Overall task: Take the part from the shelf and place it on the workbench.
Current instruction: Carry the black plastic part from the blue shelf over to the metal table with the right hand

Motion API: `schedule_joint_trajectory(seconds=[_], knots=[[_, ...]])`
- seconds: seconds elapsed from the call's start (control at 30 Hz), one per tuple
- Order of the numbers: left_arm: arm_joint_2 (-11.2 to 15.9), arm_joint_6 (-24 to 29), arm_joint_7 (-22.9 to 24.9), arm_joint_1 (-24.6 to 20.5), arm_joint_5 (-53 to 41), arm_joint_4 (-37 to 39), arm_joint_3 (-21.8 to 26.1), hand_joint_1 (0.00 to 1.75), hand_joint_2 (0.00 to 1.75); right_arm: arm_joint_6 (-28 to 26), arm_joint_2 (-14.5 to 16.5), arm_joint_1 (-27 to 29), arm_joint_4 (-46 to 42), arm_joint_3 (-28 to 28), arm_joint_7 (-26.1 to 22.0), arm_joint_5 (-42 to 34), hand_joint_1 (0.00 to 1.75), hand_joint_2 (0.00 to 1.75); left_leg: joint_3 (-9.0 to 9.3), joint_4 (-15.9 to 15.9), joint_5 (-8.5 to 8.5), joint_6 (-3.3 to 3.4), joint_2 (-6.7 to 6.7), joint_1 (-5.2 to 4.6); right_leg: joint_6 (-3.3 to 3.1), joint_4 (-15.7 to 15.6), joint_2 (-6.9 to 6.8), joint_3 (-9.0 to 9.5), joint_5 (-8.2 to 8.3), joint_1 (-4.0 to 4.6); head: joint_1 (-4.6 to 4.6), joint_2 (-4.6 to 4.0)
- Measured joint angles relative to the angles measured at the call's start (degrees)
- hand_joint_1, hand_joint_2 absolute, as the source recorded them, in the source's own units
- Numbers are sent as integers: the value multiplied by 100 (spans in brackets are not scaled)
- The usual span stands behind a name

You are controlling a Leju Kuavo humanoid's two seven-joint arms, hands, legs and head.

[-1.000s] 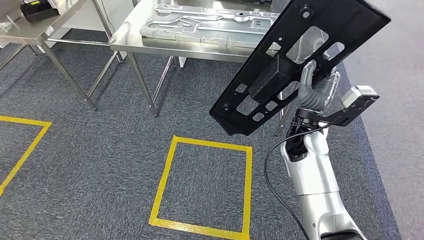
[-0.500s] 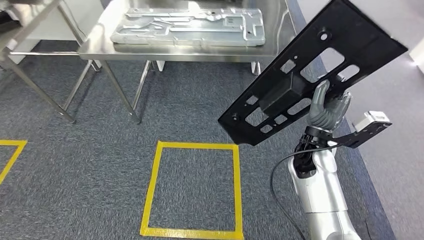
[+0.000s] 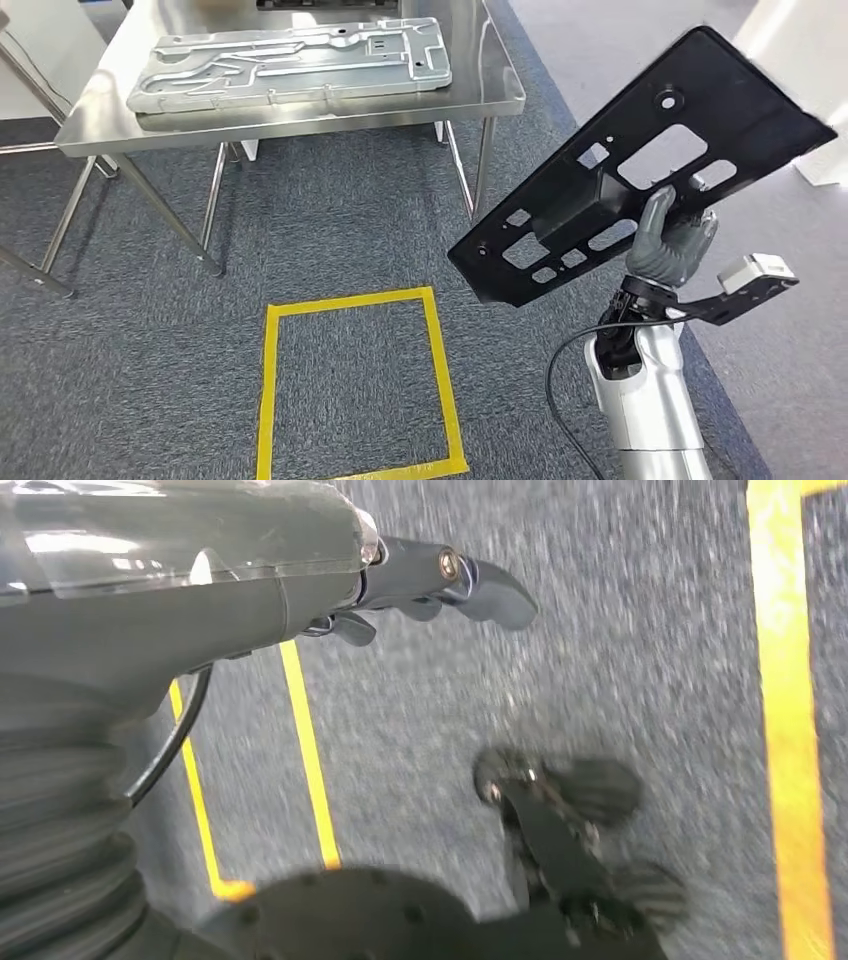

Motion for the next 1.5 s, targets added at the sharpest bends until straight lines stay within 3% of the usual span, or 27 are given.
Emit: schedule_joint_trajectory(seconds=[0.03,0.13,0.2,0.4,0.5,0.57,0.67,0.73,0.77,0.83,0.87,0.93,1.0,1.07,1.13,1.17,1.2,1.27,1.3,1.33,1.4,1.43,1.47,1.5], knots=[[5,23,34,-6,-3,0,-7,0,175,44,-2,28,-29,-29,26,7,175,175,28,-65,12,-37,34,-5,20,-47,-82,24,13,11,1,0],[16,99,153,-24,-18,0,-11,0,175,182,-4,24,-47,-70,108,25,175,175,63,-148,18,-107,95,-38,-24,-157,-323,91,64,45,-7,0],[18,136,215,-34,-48,0,-21,0,175,234,-4,21,-38,-81,152,25,175,175,67,-126,25,-61,125,-50,-13,-175,-312,98,84,42,-10,0],[-25,245,232,-30,-22,0,-36,0,175,380,-4,-141,114,-96,226,-12,175,175,62,-97,44,-21,124,-63,35,-198,-314,100,113,26,-10,0],[-48,315,234,-36,-2,0,-37,0,175,438,-5,-220,216,-96,232,-19,175,175,99,-166,56,90,163,-86,137,-172,-313,100,211,8,-11,0],[-68,347,235,-42,14,0,-37,0,175,464,-7,-288,284,-94,253,-17,175,175,220,-287,53,176,206,-58,187,10,-430,-9,170,23,-9,0],[-86,389,238,-25,26,0,-37,0,175,474,-7,-394,381,-86,288,0,175,175,342,-338,-17,205,275,-49,210,947,-645,-558,-216,20,-8,0],[-91,410,251,-4,27,0,-36,0,175,455,-8,-399,467,-85,301,52,175,175,419,-330,-89,165,312,-45,221,1356,-688,-829,-286,-2,-8,0],[-95,417,261,4,30,0,-34,0,175,437,-8,-400,508,-83,306,95,175,175,475,-326,-133,135,320,-38,219,1263,-700,-805,-174,-17,-8,0],[-102,420,285,11,39,0,-33,0,175,390,-11,-409,556,-74,308,198,175,175,630,-319,-259,58,320,-11,199,555,-696,-450,211,-48,-8,0],[-104,420,297,6,48,0,-32,0,175,363,-15,-418,578,-65,309,246,175,175,693,-320,-323,14,311,3,201,216,-655,-265,304,-52,-8,0],[-105,417,321,-17,68,0,-31,0,175,319,-37,-438,617,-50,308,328,175,175,749,-331,-417,-74,295,24,159,-106,-583,-66,228,-35,-8,0],[-108,409,335,-33,80,0,-30,0,175,290,-58,-447,647,-39,309,374,175,175,754,-272,-399,-158,276,31,47,-126,-592,7,71,-5,-9,0],[-110,404,335,-36,82,0,-29,0,175,279,-68,-445,660,-34,310,394,175,175,566,157,-239,-207,294,36,-45,-158,-636,152,-45,10,-10,0],[-111,403,330,-34,79,1,-28,0,175,312,-83,-442,670,-31,313,379,175,175,34,948,-174,-210,335,41,-103,-199,-676,353,-197,26,-10,0],[-114,403,327,-25,77,1,-28,0,175,336,-90,-433,679,-30,316,359,175,175,-270,1298,-293,-209,347,41,-123,-209,-692,464,-287,38,-11,0],[-117,403,324,-9,76,2,-27,0,175,359,-96,-422,686,-30,317,336,175,175,-531,1508,-517,-211,354,41,-141,-214,-700,585,-384,54,-11,0],[-127,402,315,15,70,2,-25,0,175,388,-98,-400,694,-30,318,305,175,175,-853,1479,-929,-205,360,35,-164,-220,-700,864,-594,92,-12,0],[-131,402,313,21,67,2,-24,0,175,400,-98,-394,695,-28,318,297,175,175,-931,1276,-939,-177,361,28,-171,-223,-697,1018,-707,117,-12,0],[-133,401,313,32,61,2,-24,0,175,411,-97,-389,697,-27,317,292,175,175,-974,974,-686,-122,359,12,-178,-231,-695,1167,-825,138,-12,0],[-122,401,318,68,57,2,-22,0,175,427,-98,-385,714,-25,313,289,175,175,-979,405,300,-2,342,-56,-162,-252,-671,1411,-1041,155,-9,0],[-116,403,321,79,56,2,-22,0,175,432,-99,-386,723,-22,313,289,175,175,-950,230,680,37,341,-106,-133,-284,-653,1489,-1123,137,-8,0],[-109,405,325,76,56,2,-21,0,175,436,-101,-389,730,-19,314,292,175,175,-900,141,844,70,338,-155,-91,-281,-636,1546,-1145,111,-7,0],[-107,407,327,59,56,3,-20,0,175,442,-104,-394,730,-15,313,300,175,175,-822,92,759,98,345,-193,-44,-223,-623,1553,-1103,82,-8,0]])
